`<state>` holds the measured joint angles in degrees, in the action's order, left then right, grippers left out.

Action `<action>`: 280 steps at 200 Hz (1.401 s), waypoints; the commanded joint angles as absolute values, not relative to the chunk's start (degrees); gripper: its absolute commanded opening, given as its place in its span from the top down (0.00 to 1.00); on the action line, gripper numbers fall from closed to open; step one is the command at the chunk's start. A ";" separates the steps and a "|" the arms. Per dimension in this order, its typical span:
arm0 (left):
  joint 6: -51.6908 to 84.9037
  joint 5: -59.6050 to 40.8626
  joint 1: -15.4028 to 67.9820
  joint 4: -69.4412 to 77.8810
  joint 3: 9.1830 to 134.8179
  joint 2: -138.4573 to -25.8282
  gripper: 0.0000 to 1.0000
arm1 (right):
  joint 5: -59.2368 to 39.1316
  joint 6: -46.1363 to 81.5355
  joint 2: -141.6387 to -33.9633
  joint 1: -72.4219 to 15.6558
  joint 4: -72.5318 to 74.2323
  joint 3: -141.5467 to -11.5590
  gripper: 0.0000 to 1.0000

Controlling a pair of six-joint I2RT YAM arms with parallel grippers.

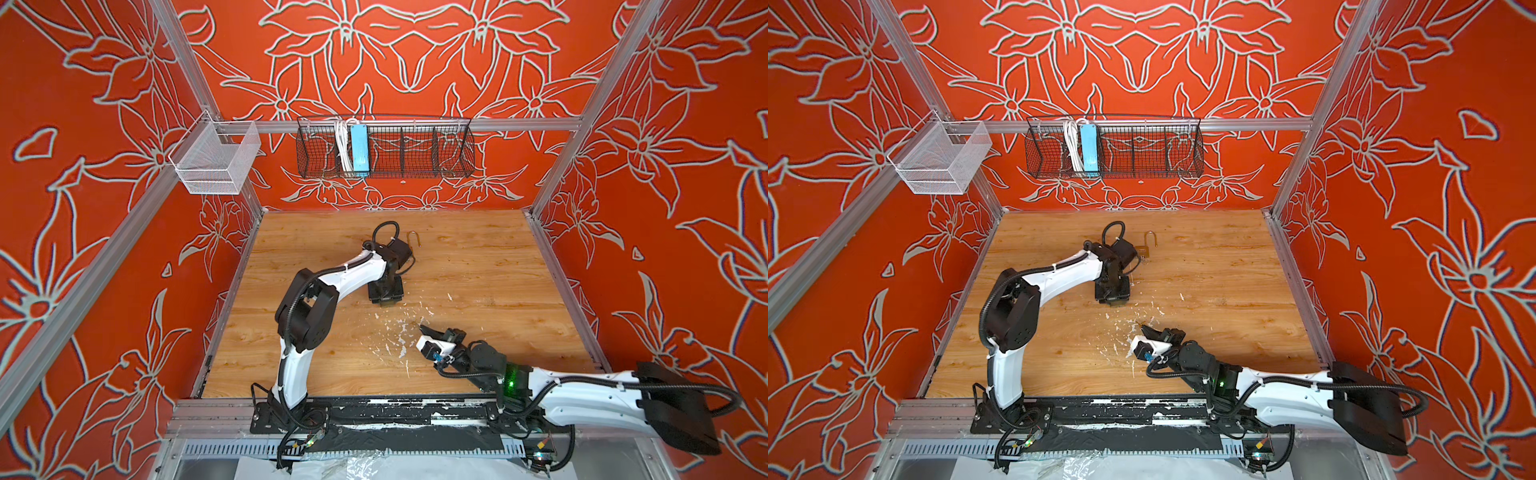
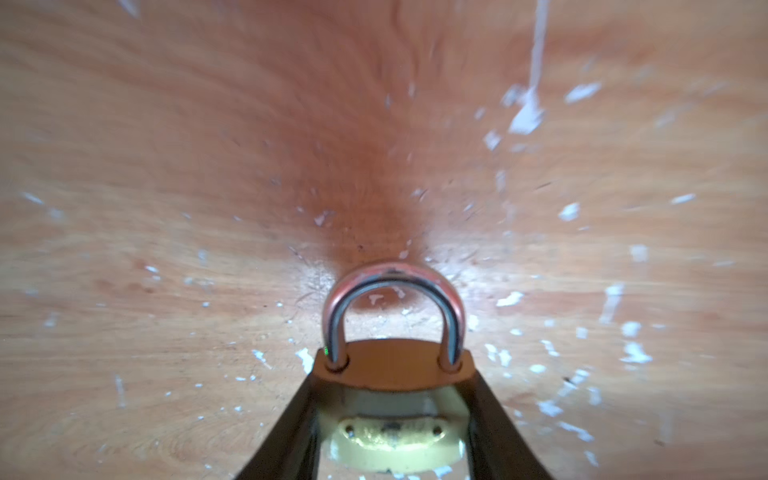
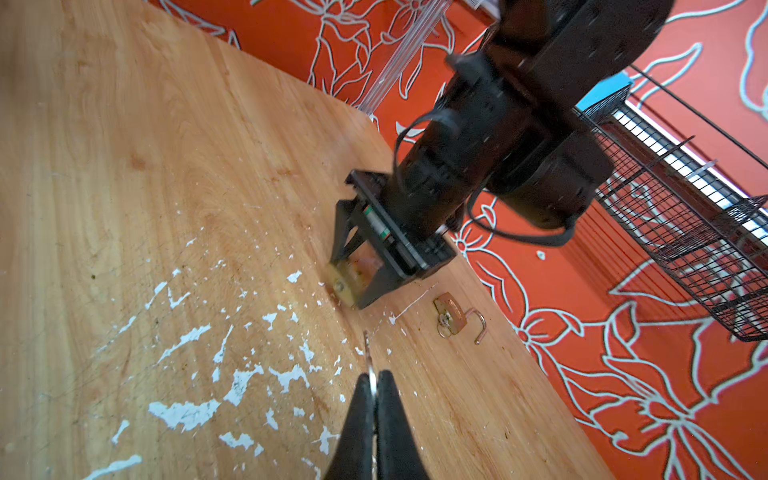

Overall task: Unlock with the key
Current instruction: 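Lift the padlock with the left gripper while right turns the key upward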

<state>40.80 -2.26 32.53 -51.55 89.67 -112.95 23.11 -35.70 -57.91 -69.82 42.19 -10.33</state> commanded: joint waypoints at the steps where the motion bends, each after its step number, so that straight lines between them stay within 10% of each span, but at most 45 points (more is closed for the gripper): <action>1: 44.69 -5.35 30.35 -48.71 84.73 -104.78 1.00 | 30.21 -44.32 -62.80 -72.82 50.56 -11.63 1.00; 116: 67.45 -2.80 28.95 -53.23 75.15 -82.14 1.00 | 29.86 -74.14 -87.27 -78.18 80.86 -20.03 1.00; 280: 55.02 -18.68 24.97 -66.32 85.91 -94.30 1.00 | 30.30 -102.25 -102.44 -76.47 80.86 -30.29 1.00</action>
<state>57.80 -17.21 25.10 -62.00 83.26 -93.43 28.01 -95.66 -100.95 -76.97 78.81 -29.30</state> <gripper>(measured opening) 0.470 0.054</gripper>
